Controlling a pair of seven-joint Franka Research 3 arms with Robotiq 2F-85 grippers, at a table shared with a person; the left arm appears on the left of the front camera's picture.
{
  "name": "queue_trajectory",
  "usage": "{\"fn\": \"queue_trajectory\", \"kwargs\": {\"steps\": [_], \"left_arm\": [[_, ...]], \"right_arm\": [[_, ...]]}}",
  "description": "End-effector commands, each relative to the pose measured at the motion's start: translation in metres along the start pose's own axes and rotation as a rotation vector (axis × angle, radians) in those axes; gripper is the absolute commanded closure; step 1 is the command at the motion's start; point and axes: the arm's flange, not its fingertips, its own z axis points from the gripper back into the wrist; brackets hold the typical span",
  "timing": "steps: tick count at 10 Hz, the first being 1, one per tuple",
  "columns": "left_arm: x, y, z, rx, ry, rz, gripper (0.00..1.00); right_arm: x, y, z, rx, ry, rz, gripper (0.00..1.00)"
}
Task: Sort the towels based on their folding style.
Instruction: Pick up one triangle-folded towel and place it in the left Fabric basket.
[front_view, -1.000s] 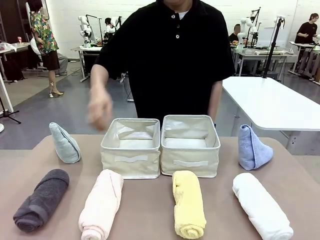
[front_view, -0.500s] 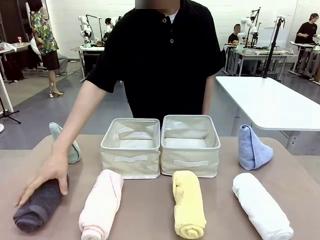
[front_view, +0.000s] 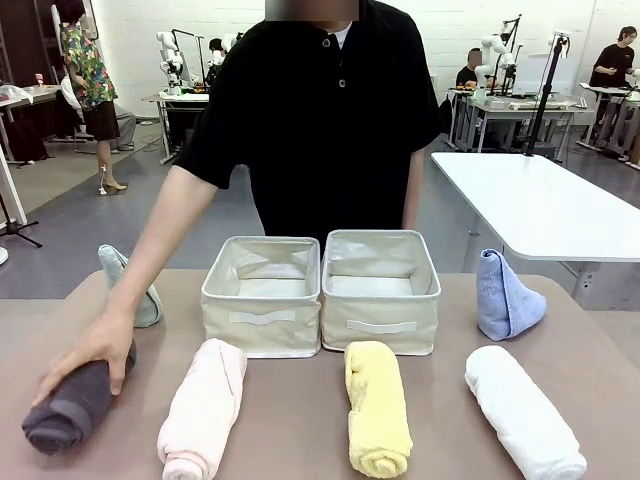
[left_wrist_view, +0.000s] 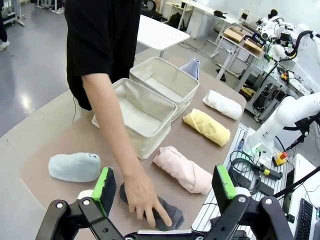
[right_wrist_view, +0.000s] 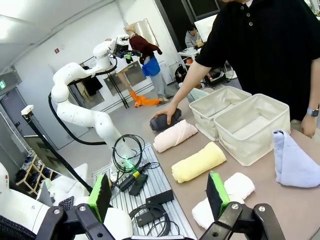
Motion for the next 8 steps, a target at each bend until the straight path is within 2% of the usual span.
{"fn": "queue_trajectory", "kwargs": {"steps": [1,5,6,7,8], "left_arm": [[0.001,0.001,0.001,-0.007,-0.01,-0.025,0.0],[0.0,0.0,0.0,0.0,0.001,-0.002,0.0],[0.012,-0.003,-0.014,0.107,0.172,-0.04,0.0],[0.033,-0.006,-0.039,0.261,0.392,-0.009,0.0],[0.051,-0.008,-0.069,0.339,0.628,0.011,0.0]], "right_arm": [[0.0,-0.001,-0.001,0.007,0.001,-0.006,0.0],[0.0,-0.001,-0.001,0.007,0.001,-0.006,0.0],[0.0,-0.001,-0.001,0.007,0.001,-0.006,0.0],[0.0,-0.001,-0.001,0.007,0.001,-0.006,0.0],[0.0,-0.001,-0.001,0.007,0.001,-0.006,0.0]]}}
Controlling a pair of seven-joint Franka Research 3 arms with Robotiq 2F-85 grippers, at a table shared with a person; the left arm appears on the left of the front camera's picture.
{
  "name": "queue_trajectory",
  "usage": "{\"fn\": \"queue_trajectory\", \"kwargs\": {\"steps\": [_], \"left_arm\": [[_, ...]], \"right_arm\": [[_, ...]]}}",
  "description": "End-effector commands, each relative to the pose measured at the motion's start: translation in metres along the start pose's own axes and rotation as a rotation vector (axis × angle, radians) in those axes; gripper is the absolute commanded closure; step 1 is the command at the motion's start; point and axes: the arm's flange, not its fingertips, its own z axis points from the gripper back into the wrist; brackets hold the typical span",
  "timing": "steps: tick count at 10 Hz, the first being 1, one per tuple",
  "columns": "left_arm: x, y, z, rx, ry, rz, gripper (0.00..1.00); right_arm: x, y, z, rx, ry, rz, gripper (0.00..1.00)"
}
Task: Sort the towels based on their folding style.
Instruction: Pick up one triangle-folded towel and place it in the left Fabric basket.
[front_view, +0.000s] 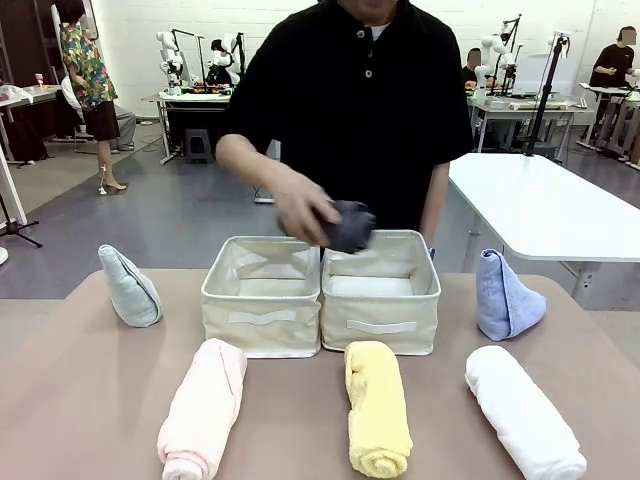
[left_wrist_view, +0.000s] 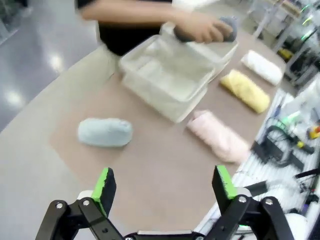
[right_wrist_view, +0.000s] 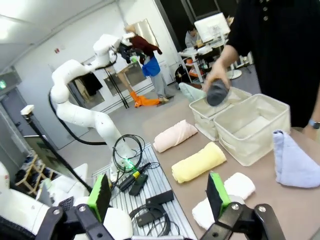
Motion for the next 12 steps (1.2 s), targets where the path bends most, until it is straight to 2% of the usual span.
{"fn": "queue_trajectory", "kwargs": {"steps": [1,2,3,4,6,7,8,9,10,12], "left_arm": [[0.05,-0.016,-0.047,0.179,0.544,0.042,0.0],[0.07,-0.024,-0.077,0.117,0.695,0.039,0.0],[0.084,-0.023,-0.106,0.147,0.756,0.132,0.0],[0.09,-0.018,-0.145,0.223,0.774,0.3,0.0],[0.085,-0.01,-0.212,0.206,0.83,0.472,0.0],[0.083,-0.001,-0.232,0.23,0.785,0.532,0.0],[0.081,0.007,-0.24,0.221,0.697,0.585,0.0],[0.078,0.011,-0.227,0.194,0.611,0.59,0.0],[0.063,-0.001,-0.252,0.255,0.828,0.517,0.0],[0.063,-0.001,-0.252,0.255,0.828,0.517,0.0]], "right_arm": [[0.0,-0.001,-0.001,0.006,0.001,-0.006,0.0],[0.0,-0.001,-0.001,0.006,0.001,-0.006,0.0],[0.0,-0.001,-0.001,0.006,0.001,-0.006,0.0],[0.0,-0.001,-0.001,0.006,0.001,-0.006,0.0],[0.0,-0.001,-0.001,0.006,0.001,-0.006,0.0],[0.0,-0.001,-0.001,0.006,0.001,-0.006,0.0],[0.0,-0.001,-0.001,0.006,0.001,-0.006,0.0],[0.0,-0.001,-0.001,0.006,0.001,-0.006,0.0],[0.0,-0.001,-0.001,0.006,0.001,-0.006,0.0],[0.0,-0.001,-0.001,0.006,0.001,-0.006,0.0]]}}
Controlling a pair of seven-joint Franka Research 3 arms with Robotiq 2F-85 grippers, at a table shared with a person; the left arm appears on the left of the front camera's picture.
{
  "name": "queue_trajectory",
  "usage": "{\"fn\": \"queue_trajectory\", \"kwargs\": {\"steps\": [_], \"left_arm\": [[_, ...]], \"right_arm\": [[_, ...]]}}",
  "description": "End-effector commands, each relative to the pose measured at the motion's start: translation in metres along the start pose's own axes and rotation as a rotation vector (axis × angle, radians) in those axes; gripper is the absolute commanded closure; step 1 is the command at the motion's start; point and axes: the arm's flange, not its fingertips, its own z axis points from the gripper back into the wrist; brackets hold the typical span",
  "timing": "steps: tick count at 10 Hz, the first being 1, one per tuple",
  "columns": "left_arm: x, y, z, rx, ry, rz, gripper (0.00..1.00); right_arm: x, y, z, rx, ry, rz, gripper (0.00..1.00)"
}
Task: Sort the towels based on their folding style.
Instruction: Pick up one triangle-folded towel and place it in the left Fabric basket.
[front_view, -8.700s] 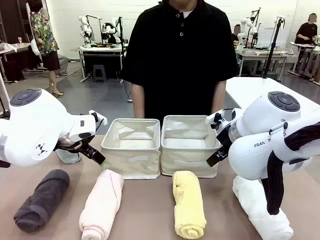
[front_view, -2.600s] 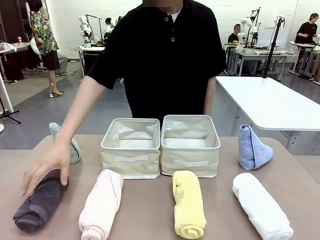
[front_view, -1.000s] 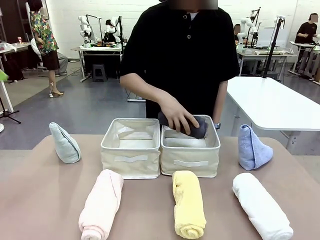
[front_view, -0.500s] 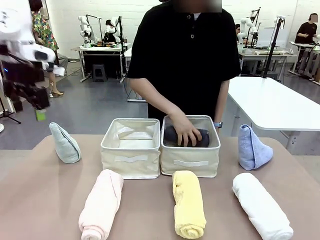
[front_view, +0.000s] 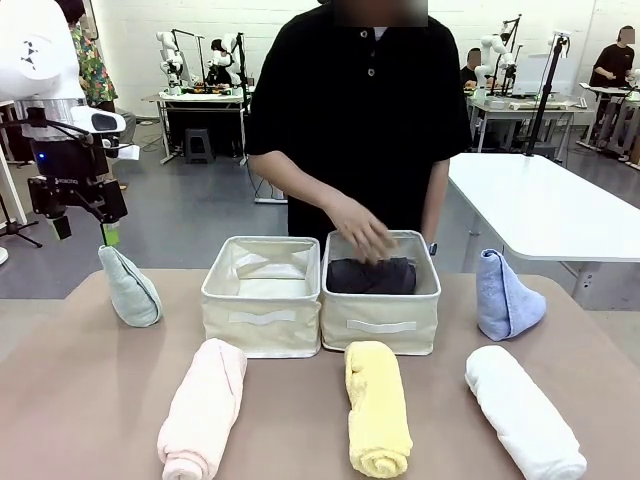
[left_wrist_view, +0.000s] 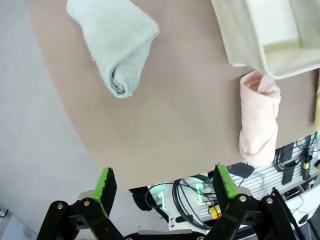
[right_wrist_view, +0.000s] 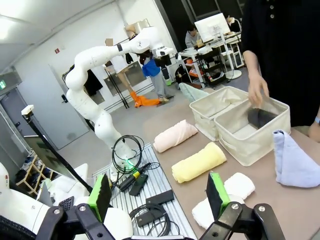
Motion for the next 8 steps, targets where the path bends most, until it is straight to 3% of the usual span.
{"fn": "queue_trajectory", "kwargs": {"steps": [1,2,3,4,5,8], "left_arm": [[-0.006,-0.004,-0.001,0.037,0.02,-0.015,0.0],[0.0,0.0,0.0,0.0,0.0,0.0,0.0],[0.0,-0.002,-0.015,0.061,-0.038,0.129,0.0],[0.002,-0.002,-0.022,0.08,-0.061,0.297,0.0],[0.006,0.001,-0.025,0.062,-0.06,0.389,0.0],[0.028,0.006,-0.046,0.031,-0.091,0.57,0.0]], "right_arm": [[0.001,-0.001,-0.001,0.006,0.002,-0.006,0.0],[0.001,-0.001,-0.001,0.006,0.002,-0.006,0.0],[0.001,-0.001,-0.001,0.006,0.002,-0.006,0.0],[0.001,-0.001,-0.001,0.006,0.002,-0.006,0.0],[0.001,-0.001,-0.001,0.006,0.002,-0.006,0.0],[0.001,-0.001,-0.001,0.006,0.002,-0.006,0.0]]}}
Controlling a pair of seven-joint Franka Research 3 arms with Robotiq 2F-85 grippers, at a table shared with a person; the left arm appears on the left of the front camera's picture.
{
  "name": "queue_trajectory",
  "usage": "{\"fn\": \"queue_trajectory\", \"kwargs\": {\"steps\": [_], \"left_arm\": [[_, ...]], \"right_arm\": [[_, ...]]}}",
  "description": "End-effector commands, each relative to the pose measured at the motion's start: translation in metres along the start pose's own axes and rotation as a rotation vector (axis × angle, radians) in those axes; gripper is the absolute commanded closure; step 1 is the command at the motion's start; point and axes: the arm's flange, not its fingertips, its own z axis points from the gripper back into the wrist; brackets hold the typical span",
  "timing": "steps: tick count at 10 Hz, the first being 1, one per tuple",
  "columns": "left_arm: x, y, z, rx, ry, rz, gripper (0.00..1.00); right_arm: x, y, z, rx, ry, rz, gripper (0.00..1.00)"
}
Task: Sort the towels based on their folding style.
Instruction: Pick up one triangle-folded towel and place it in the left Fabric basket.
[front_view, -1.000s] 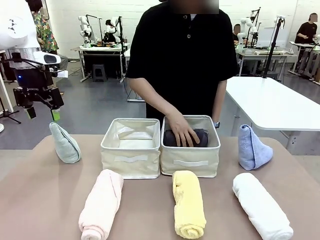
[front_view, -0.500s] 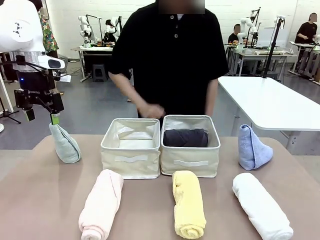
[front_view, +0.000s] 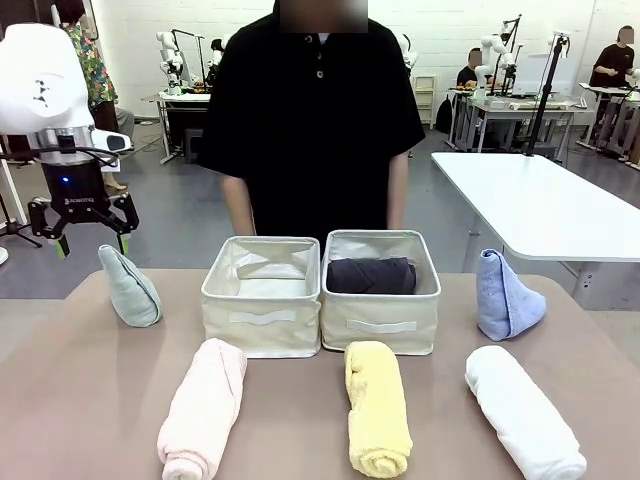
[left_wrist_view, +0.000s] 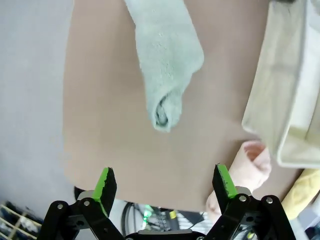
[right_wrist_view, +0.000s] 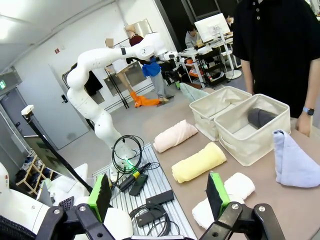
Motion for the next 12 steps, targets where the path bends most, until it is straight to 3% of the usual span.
{"fn": "queue_trajectory", "kwargs": {"steps": [1,5,8,9,10,11,12], "left_arm": [[0.015,-0.014,-0.021,0.01,-0.034,0.089,0.0],[0.046,-0.028,-0.051,0.08,-0.126,0.18,0.0],[0.058,-0.025,-0.062,0.097,-0.095,0.204,0.0],[0.061,-0.025,-0.063,0.09,-0.088,0.183,0.18],[0.06,-0.023,-0.063,0.084,-0.067,0.18,0.54],[0.059,-0.021,-0.062,0.076,-0.058,0.179,0.73],[0.058,-0.018,-0.061,0.077,-0.067,0.188,1.0]], "right_arm": [[0.001,-0.001,-0.001,0.006,0.002,-0.006,0.0],[0.001,-0.001,-0.001,0.006,0.002,-0.006,0.0],[0.001,-0.001,-0.001,0.006,0.002,-0.006,0.0],[0.001,-0.001,-0.001,0.006,0.002,-0.006,0.0],[0.001,-0.001,-0.001,0.006,0.002,-0.006,0.0],[0.001,-0.001,-0.001,0.006,0.002,-0.006,0.0],[0.001,-0.001,-0.001,0.006,0.002,-0.006,0.0]]}}
